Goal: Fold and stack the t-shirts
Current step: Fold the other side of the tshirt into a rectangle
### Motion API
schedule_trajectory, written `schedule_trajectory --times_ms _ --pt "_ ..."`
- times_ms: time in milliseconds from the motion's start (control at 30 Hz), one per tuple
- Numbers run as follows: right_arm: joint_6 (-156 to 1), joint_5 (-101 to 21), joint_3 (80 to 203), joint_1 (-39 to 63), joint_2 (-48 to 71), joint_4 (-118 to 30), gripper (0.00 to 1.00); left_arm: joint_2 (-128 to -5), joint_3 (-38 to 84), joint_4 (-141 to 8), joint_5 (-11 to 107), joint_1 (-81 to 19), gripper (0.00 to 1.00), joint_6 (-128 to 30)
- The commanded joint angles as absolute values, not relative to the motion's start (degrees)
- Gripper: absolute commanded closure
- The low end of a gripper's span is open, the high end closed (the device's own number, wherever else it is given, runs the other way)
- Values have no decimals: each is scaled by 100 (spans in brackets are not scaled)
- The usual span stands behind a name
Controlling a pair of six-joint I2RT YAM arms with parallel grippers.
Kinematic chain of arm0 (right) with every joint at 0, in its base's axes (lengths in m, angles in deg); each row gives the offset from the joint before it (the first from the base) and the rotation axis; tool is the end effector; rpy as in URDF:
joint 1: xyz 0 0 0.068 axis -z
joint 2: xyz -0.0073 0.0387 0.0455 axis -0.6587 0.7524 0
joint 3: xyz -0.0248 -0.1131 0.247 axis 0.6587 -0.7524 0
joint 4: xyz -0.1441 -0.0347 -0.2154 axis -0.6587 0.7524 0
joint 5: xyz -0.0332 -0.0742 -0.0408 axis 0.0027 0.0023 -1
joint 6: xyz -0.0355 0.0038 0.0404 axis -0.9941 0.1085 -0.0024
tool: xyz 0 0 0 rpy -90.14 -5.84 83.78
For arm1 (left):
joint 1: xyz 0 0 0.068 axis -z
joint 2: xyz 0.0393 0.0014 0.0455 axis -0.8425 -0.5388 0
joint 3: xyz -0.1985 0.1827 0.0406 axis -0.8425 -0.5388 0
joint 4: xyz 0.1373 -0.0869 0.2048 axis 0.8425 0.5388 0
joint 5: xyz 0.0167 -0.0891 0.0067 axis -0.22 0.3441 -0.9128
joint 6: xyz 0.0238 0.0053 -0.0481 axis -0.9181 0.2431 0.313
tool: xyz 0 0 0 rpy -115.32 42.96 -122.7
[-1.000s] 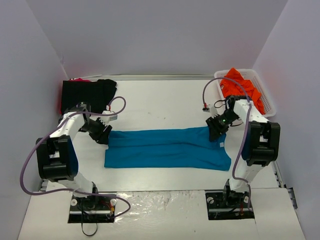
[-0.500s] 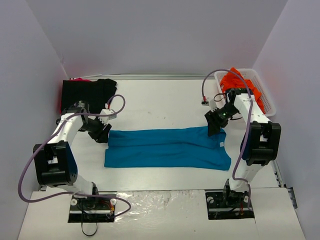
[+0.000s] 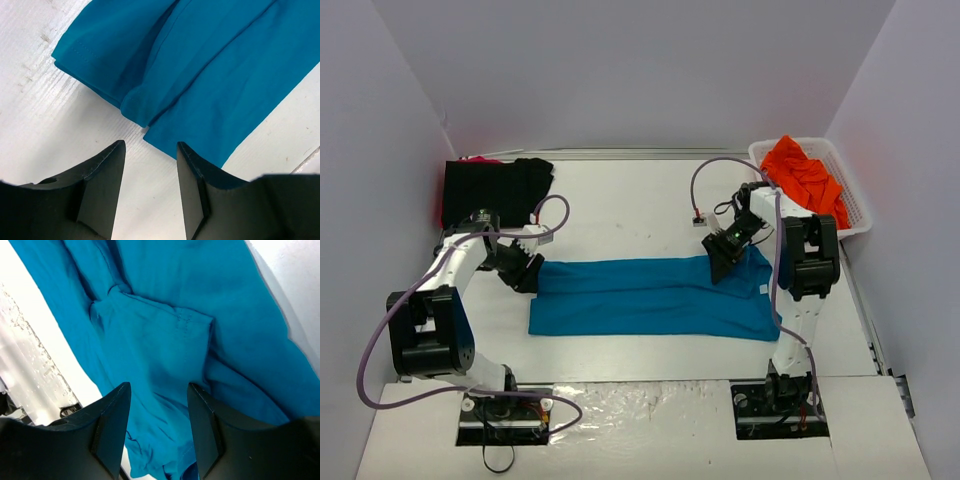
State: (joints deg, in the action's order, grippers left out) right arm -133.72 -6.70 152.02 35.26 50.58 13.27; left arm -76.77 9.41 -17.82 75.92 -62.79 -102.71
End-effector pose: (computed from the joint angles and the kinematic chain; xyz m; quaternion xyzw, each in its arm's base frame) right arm 0.3815 0.0631 0.1554 -0.4310 0.8324 0.3282 0.1164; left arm 0.2752 0.0050 0.2210 0.3414 0.8786 -0.2242 0.2476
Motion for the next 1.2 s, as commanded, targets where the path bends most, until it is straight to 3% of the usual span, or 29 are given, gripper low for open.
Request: schedule_trajectory --times_ms 0,1167 --pt "-13546 -551 15341 3566 5046 1570 55 -7413 907 -1850 7637 -6338 56 -10194" --pt "-13309 -990 15702 3724 5204 1113 54 -7378 854 -2307 7979 -6346 55 -9667"
